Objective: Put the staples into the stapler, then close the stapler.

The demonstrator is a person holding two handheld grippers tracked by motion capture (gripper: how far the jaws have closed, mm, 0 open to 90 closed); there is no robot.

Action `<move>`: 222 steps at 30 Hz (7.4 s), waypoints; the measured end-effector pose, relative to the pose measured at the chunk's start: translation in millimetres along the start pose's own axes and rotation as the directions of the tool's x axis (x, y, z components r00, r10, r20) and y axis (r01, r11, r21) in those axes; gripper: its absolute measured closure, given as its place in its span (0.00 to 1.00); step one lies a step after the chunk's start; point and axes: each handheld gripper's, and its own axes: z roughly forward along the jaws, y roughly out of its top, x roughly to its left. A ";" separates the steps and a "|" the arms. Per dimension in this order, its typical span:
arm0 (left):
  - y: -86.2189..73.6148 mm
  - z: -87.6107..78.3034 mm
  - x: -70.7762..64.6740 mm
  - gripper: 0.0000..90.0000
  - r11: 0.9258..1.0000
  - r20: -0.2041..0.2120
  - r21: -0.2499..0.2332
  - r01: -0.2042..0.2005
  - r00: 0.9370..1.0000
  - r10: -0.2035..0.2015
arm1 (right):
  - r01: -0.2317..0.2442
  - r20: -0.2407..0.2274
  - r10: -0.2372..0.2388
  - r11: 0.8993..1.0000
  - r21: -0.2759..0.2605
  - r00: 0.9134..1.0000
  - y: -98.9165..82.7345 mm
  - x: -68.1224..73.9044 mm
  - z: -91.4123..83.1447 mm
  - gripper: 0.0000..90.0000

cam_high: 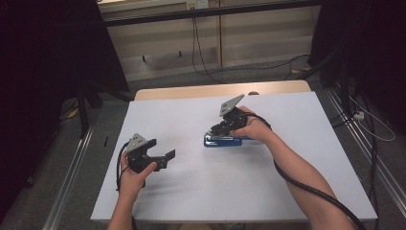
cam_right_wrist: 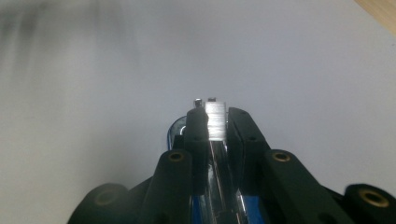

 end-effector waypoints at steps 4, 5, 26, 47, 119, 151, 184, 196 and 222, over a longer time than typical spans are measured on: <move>-0.2 0.6 -0.3 0.07 1.000 0.001 -0.002 0.005 1.000 -0.005 | 0.001 -0.001 -0.001 1.000 -0.001 1.000 -1.1 0.2 0.5 0.88; -0.3 0.8 -0.4 0.07 1.000 0.003 -0.001 0.005 1.000 -0.005 | 0.000 0.000 0.000 1.000 0.001 1.000 -1.5 0.1 0.6 0.88; -0.9 1.9 -0.3 0.07 1.000 0.004 0.010 -0.004 1.000 0.004 | 0.020 -0.011 -0.020 1.000 0.004 1.000 -4.3 1.2 2.2 0.88; -0.7 2.6 -1.3 0.07 1.000 0.006 0.016 -0.007 1.000 0.007 | 0.032 -0.019 -0.032 0.999 0.013 0.999 -3.3 -0.7 6.4 0.88; 1.5 13.3 -16.7 0.07 0.999 0.073 0.033 -0.031 0.997 0.028 | -0.193 0.280 0.238 0.964 -0.180 0.930 -43.7 49.7 -67.8 0.17; 7.3 49.2 -27.6 0.35 0.996 0.126 0.094 0.005 0.992 -0.016 | -0.280 0.521 0.348 0.937 -0.206 0.779 -103.6 86.6 -114.9 0.64; 12.5 105.9 -40.0 1.00 0.983 0.140 0.168 -0.075 0.989 0.051 | -0.386 0.568 0.387 0.914 -0.129 0.726 -129.1 68.6 -112.4 1.00; 11.3 117.9 -43.0 1.00 0.981 0.141 0.168 -0.101 0.987 0.077 | -0.393 0.563 0.379 0.914 -0.103 0.734 -123.8 61.9 -108.1 1.00; 13.2 125.1 -49.7 1.00 0.979 0.142 0.153 -0.134 0.983 0.113 | -0.404 0.538 0.370 0.913 -0.060 0.757 -120.3 53.8 -92.6 1.00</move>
